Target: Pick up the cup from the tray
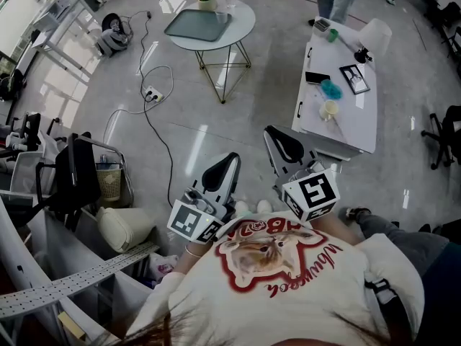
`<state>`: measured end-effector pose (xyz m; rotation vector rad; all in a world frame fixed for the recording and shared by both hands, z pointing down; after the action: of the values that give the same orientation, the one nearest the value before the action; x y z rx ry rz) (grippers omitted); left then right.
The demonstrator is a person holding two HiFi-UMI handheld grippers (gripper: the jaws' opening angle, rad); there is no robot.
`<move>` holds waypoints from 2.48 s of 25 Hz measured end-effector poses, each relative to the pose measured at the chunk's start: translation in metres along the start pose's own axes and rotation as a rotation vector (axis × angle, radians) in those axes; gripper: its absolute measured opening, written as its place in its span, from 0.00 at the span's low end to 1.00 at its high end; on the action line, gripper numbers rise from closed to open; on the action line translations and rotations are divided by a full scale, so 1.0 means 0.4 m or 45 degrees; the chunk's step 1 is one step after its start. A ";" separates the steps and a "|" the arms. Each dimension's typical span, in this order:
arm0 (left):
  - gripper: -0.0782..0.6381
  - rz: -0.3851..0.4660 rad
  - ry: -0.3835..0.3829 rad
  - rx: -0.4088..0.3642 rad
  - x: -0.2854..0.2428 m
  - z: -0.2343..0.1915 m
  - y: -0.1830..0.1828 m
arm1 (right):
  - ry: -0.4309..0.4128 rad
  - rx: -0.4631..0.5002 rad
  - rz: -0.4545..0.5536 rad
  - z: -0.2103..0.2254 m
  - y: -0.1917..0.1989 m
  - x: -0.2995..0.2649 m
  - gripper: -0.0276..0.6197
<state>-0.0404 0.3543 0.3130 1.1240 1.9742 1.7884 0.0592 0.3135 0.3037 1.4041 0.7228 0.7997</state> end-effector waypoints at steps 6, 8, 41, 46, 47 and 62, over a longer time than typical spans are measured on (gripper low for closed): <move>0.13 -0.017 0.007 0.024 -0.021 0.026 0.019 | -0.012 -0.006 0.003 0.024 -0.001 0.017 0.11; 0.13 -0.009 0.008 0.012 -0.033 0.030 0.028 | -0.019 -0.001 0.005 0.037 -0.001 0.020 0.11; 0.13 -0.024 0.003 0.023 -0.263 -0.343 0.047 | -0.037 -0.049 0.011 0.192 0.042 -0.370 0.11; 0.13 -0.035 0.043 0.015 -0.317 -0.482 0.014 | -0.007 -0.051 0.042 0.209 0.020 -0.518 0.11; 0.13 -0.035 0.050 0.015 -0.325 -0.505 0.007 | 0.000 -0.051 0.045 0.211 0.017 -0.542 0.11; 0.13 -0.023 0.071 0.048 -0.371 -0.697 -0.012 | 0.061 -0.043 0.021 0.231 0.033 -0.719 0.11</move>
<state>-0.1217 0.0493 0.3236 1.0748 2.0515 1.7994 -0.0248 0.0230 0.3129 1.3665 0.7320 0.8573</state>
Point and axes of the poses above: the fingertips, and each gripper's own axes: x backward along the fingers, z to its right, y out of its underside, the point moved 2 cm from there along x, backward along the fingers, and after that the axes turned 7 degrees about z, right-handed, at the moved point
